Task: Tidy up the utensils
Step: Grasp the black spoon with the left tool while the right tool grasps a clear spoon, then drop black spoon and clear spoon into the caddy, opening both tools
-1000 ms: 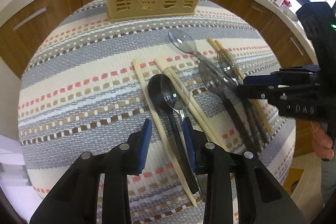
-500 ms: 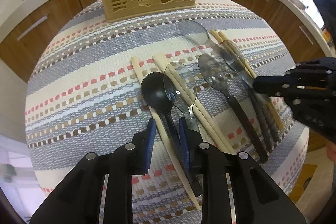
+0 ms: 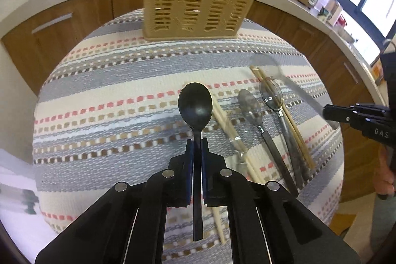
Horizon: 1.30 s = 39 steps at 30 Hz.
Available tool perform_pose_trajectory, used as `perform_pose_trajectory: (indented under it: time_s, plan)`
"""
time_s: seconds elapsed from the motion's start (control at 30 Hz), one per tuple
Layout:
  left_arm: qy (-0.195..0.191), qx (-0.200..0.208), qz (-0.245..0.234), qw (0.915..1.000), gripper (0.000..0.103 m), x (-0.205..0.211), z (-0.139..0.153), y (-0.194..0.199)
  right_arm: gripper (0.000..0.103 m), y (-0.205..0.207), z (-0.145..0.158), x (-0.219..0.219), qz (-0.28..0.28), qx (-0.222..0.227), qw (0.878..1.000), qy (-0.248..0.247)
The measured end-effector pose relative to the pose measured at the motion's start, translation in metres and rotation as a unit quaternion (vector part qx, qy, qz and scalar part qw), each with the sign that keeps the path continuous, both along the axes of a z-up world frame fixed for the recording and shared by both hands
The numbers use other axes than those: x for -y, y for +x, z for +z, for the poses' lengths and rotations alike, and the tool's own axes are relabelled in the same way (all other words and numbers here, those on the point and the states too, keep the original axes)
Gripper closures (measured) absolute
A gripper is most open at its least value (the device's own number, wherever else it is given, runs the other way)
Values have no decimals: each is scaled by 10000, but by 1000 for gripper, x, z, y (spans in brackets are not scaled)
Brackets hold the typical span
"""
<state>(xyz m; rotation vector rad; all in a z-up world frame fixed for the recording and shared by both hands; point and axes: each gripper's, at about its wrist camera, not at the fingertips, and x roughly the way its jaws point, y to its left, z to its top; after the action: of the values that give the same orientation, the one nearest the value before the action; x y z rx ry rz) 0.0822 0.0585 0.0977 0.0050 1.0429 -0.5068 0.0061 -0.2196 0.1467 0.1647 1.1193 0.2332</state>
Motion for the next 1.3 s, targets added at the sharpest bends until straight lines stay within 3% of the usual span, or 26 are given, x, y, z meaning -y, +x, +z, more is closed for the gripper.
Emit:
perform_pose_trajectory:
  time_s: [0.17, 0.43, 0.53, 0.6, 0.73, 0.8, 0.93, 1.07, 1.17, 1.27, 1.3]
  plan:
    - [55, -148, 280, 9995, 100, -26, -9, 7, 101, -7, -12, 29, -413, -168, 9987, 264]
    - [224, -213, 178, 9994, 99, -22, -24, 12, 97, -6, -42, 25, -347, -614, 9973, -179]
    - [360, -135, 130, 9992, 92, -18, -25, 13, 79, 6, -36, 21, -320, -571, 9975, -274]
    - [428, -112, 128, 9989, 83, -16, -24, 15, 48, 17, -30, 18, -313, -460, 9978, -373]
    - [536, -160, 87, 9984, 81, -16, -24, 22, 49, 41, -28, 12, -243, -483, 9963, -667]
    - [583, -248, 27, 9980, 80, -14, -25, 26, 67, 57, -35, 10, -205, -714, 9942, -782]
    - [749, -279, -125, 9967, 80, -7, -24, 34, 73, 76, -47, 6, -222, -1083, 9887, -1017]
    - [1106, -306, -301, 9929, 80, 6, -25, 38, 93, 84, -47, -7, -60, -1189, 9844, -1292]
    - [1429, -220, -376, 9888, 81, 17, -26, 37, 93, 87, -46, -21, 42, -1151, 9820, -1500]
    - [1716, -92, -454, 9841, 98, 28, -25, 33, 93, 86, -35, -27, 98, -864, 9847, -1513]
    - [1722, -39, -444, 9841, 98, 30, -24, 32, 93, 84, -28, -29, 110, -739, 9861, -1482]
